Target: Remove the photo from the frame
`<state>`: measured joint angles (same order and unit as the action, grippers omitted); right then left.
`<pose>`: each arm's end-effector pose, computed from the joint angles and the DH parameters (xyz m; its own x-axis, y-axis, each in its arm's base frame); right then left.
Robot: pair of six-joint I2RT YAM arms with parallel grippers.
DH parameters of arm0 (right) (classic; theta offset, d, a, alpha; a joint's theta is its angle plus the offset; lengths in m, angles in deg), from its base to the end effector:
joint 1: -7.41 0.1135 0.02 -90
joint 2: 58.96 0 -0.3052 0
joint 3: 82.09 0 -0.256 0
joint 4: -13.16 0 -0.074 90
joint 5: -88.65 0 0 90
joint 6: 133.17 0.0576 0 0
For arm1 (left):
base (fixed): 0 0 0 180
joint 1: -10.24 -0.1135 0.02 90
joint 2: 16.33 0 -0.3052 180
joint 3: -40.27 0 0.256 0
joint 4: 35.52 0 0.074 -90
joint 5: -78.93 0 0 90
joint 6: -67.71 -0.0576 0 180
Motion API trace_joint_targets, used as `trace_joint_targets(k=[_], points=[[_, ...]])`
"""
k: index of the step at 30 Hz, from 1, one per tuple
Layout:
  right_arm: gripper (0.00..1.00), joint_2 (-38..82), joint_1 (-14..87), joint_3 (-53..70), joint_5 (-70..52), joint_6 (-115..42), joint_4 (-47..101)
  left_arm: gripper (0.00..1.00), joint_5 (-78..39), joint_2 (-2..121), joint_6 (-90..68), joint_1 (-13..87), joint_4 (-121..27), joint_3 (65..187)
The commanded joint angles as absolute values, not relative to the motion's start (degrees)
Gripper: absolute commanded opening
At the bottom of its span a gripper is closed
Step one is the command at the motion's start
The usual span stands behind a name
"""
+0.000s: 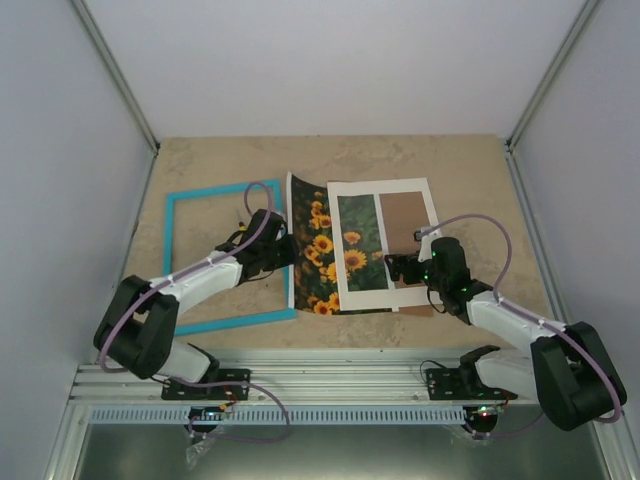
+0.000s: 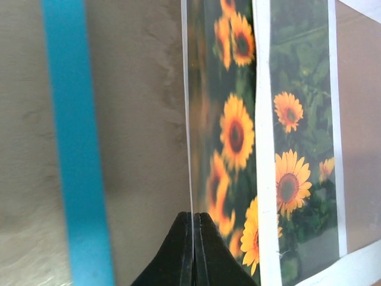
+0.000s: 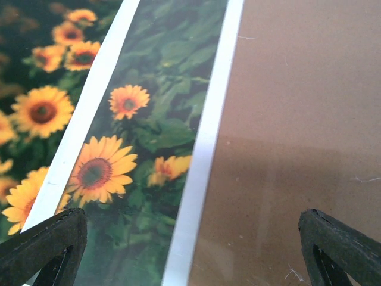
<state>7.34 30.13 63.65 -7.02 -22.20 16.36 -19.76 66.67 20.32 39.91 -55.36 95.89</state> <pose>0.2022 0.0908 0.1814 -0.6612 0.1092 -0.7422 -0.2379 0.9077 0.3455 0.2555 -0.1556 0.2026 -0.8610 -0.2797 -0.4248 -0.0060 0.8407 -0.5414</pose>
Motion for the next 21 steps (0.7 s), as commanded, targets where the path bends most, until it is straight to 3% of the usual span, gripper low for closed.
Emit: trace_joint_targets(k=[1, 21], points=[[0.98, 6.1, 30.6, 63.4, -6.3, -22.7, 16.1, 0.0, -11.8, 62.4, 18.2, 39.5, -64.6, 98.2], [0.98, 6.1, 30.5, 63.5, -5.7, -22.3, 15.9, 0.0, 3.2, 47.3, 12.4, 39.5, -89.2, 113.9]])
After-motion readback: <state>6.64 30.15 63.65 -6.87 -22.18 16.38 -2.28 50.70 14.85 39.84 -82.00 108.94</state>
